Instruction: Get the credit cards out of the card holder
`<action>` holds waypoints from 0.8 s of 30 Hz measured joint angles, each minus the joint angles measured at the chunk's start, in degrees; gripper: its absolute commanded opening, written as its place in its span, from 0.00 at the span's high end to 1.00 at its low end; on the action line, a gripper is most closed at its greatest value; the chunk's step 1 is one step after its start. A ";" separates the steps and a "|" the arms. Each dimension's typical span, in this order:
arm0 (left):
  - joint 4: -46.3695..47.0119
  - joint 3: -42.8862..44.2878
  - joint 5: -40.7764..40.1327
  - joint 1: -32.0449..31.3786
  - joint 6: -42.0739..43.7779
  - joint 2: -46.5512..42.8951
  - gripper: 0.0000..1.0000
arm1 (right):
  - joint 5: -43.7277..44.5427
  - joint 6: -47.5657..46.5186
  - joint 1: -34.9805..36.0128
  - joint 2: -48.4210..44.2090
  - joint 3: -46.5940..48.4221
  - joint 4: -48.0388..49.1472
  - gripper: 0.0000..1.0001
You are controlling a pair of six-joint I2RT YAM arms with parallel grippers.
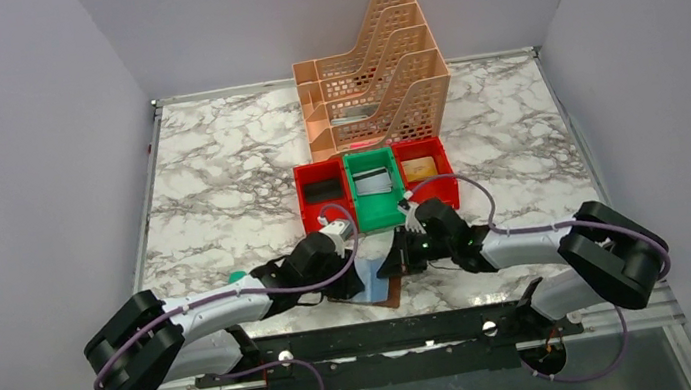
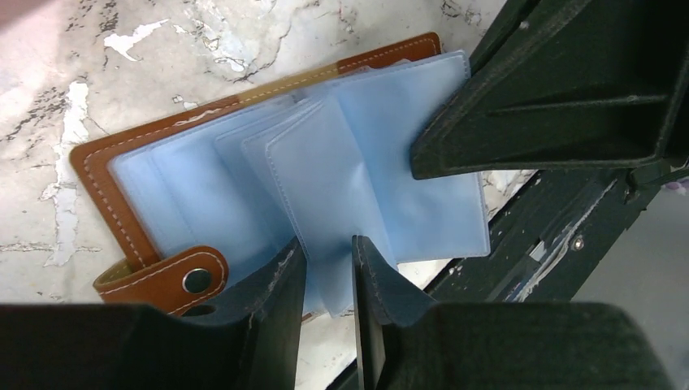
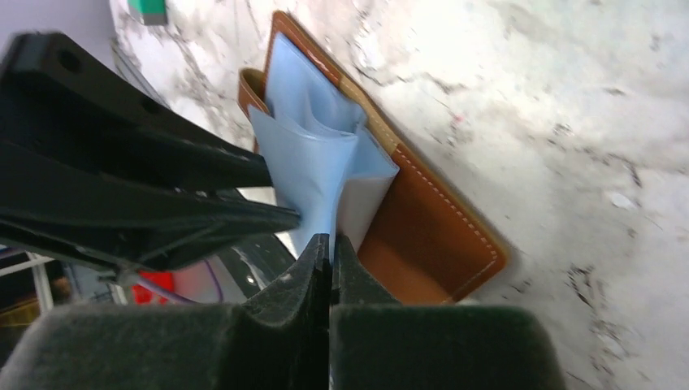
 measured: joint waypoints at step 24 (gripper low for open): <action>-15.54 3.50 -8.83 -0.48 -0.17 -14.49 0.26 | 0.74 -24.68 0.46 1.53 17.18 -25.88 0.98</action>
